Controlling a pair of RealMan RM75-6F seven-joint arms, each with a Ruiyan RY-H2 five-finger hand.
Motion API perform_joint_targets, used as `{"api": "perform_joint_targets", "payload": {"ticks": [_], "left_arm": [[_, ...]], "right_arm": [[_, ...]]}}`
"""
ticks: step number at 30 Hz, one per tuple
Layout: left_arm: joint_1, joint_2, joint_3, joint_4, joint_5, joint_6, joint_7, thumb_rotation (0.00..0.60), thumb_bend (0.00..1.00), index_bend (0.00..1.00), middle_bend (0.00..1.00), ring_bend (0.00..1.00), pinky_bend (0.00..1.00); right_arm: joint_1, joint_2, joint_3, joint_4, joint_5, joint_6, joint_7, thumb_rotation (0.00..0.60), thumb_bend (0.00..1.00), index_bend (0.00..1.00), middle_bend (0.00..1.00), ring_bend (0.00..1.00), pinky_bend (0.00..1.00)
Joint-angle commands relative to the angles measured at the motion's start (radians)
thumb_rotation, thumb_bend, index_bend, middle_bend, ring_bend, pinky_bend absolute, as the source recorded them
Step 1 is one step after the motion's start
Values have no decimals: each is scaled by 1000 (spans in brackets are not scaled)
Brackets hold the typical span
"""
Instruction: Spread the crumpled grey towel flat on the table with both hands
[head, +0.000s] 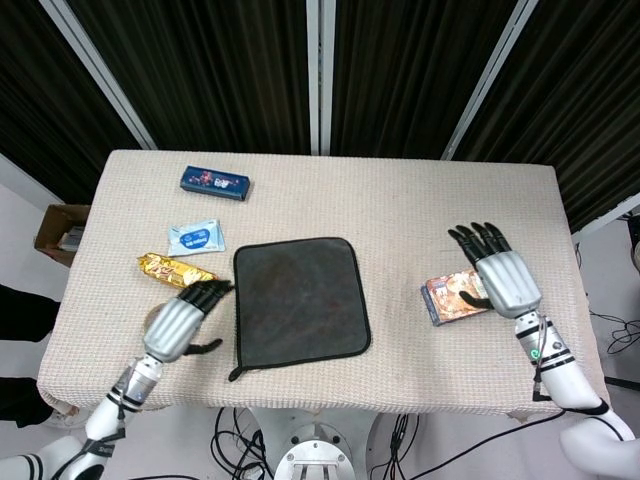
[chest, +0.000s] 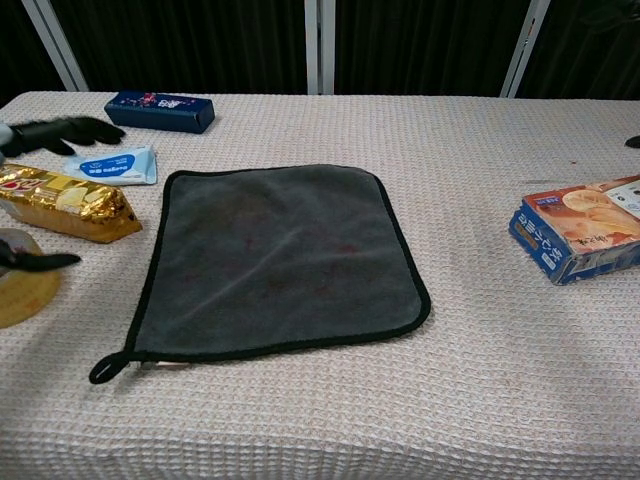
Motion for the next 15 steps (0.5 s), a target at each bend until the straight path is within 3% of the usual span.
{"api": "perform_joint_targets", "payload": {"ticks": [1,3,6,15], "left_arm": [[50,134,-129,0,-205,39,-1,600,155,141,130,120,176],[68,169,-157,34,-275,30,-12,600,155,145,134,121,174],[106,207,-158,77,-323,31,-22,600,155,145,134,120,167],[240,231,-74,0,-228,178,-23,600,154,145,134,121,164]], "right_arm": [[-32,29,24,23,35,44,11,600,236,9,118,0,0],[-56,45,28,29,48,70,24,600,265,9,122,0,0],[-105,68,17,28,49,120,40,600,266,9,122,0,0],[-249,58,-64,25,-39,264,116,600,265,9,121,0,0]]}}
